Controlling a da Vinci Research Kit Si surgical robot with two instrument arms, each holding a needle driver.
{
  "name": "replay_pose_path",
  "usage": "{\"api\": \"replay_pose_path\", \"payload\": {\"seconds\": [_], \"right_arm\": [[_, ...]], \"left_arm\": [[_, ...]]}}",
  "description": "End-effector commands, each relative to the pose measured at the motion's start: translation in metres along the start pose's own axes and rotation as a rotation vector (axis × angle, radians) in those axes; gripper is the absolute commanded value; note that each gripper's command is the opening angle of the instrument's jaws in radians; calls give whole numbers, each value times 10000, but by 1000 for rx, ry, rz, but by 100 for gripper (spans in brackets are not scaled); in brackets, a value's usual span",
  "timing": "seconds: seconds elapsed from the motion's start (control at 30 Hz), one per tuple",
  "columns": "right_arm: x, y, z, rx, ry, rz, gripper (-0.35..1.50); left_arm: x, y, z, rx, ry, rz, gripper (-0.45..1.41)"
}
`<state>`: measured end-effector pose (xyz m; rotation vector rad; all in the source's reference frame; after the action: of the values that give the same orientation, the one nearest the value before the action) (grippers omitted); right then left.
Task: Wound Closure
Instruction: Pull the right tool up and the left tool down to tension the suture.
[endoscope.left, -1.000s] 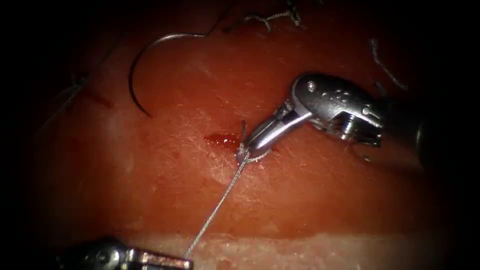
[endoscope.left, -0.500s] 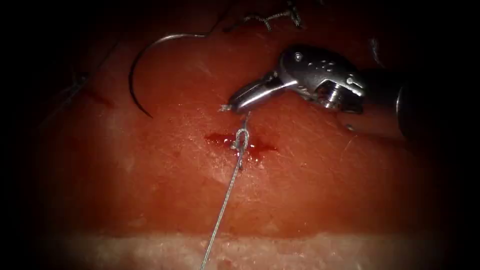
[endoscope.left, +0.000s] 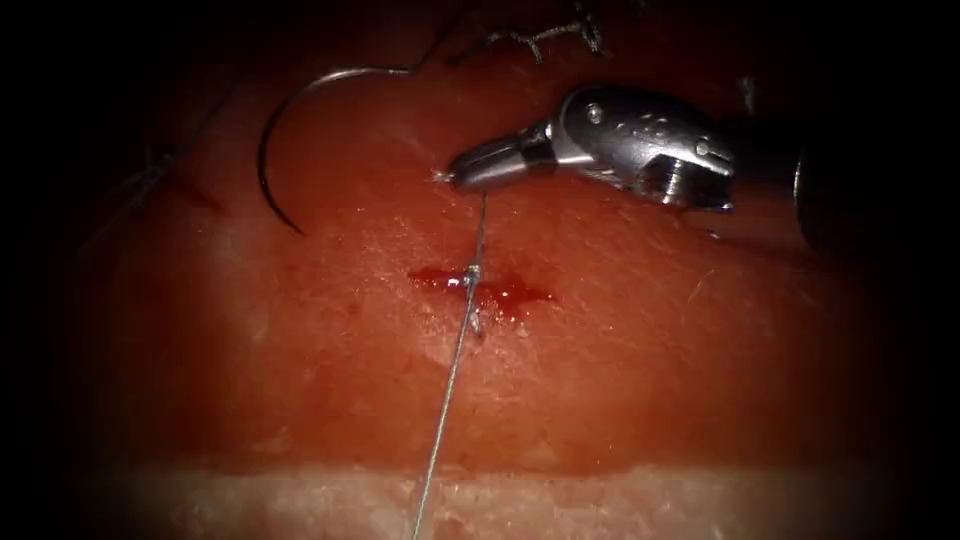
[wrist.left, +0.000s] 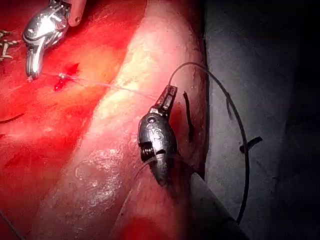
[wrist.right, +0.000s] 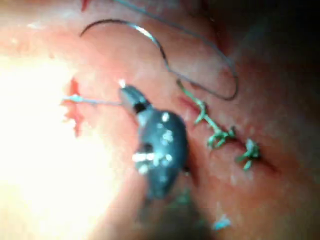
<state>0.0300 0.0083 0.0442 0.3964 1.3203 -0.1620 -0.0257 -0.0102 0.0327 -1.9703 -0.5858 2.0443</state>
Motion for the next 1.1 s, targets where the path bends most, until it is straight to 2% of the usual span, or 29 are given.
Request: {"api": "replay_pose_path", "payload": {"seconds": [0.03,0.3,0.5,0.77,1.0,1.1], "right_arm": [[0,6,5,-1,-6,-18,-35],[-4,4,7,-42,-86,-75,-35],[-15,4,5,-34,-107,-80,-35],[-25,7,-2,-37,-145,-87,-35],[-20,3,0,-47,-148,-82,-35],[-15,6,-1,-77,-120,28,-35]], "left_arm": [[-7,2,7,-2,1,-4,-45],[-9,21,16,-11,15,-18,-45],[-11,29,26,-28,18,-30,-45],[-11,27,28,-37,17,-30,-45],[-7,12,28,-38,20,-38,-45],[0,4,27,-26,23,-46,-45]]}}
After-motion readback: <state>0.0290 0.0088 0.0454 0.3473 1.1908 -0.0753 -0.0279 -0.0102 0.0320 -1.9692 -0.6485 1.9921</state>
